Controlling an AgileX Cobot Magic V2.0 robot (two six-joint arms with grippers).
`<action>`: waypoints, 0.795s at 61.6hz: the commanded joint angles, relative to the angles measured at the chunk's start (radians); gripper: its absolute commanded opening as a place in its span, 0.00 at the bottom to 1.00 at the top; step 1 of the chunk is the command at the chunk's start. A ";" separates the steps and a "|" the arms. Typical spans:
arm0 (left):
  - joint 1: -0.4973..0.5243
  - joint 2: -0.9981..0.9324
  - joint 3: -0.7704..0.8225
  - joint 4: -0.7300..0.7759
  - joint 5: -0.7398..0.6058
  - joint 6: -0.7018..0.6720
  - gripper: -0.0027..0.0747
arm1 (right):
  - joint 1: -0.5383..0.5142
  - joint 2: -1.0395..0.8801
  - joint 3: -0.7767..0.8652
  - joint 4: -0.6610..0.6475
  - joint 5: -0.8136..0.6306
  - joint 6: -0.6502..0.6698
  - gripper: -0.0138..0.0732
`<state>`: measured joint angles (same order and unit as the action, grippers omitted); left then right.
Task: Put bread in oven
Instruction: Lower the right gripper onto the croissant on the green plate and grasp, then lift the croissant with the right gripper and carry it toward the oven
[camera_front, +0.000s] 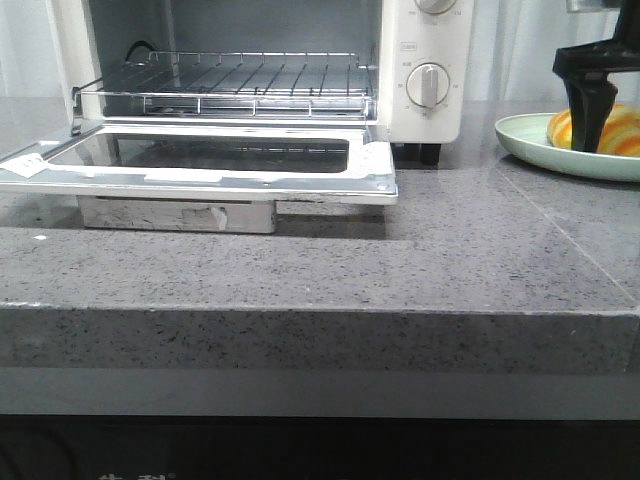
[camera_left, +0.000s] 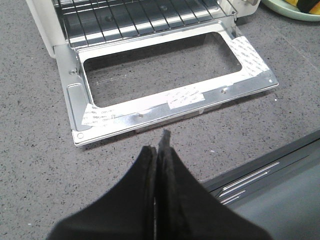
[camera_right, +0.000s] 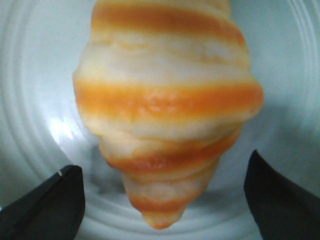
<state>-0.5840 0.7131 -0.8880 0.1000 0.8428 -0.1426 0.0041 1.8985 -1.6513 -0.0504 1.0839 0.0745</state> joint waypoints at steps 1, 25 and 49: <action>-0.003 -0.002 -0.028 0.005 -0.067 -0.008 0.01 | -0.006 -0.041 -0.033 -0.002 -0.040 -0.011 0.91; -0.003 -0.002 -0.028 0.005 -0.067 -0.008 0.01 | -0.006 -0.028 -0.033 0.004 -0.018 -0.011 0.56; -0.003 -0.002 -0.028 0.005 -0.067 -0.008 0.01 | -0.006 -0.067 -0.034 0.005 -0.015 -0.011 0.42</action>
<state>-0.5840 0.7131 -0.8880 0.1000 0.8428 -0.1426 0.0041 1.9117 -1.6536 -0.0443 1.0765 0.0737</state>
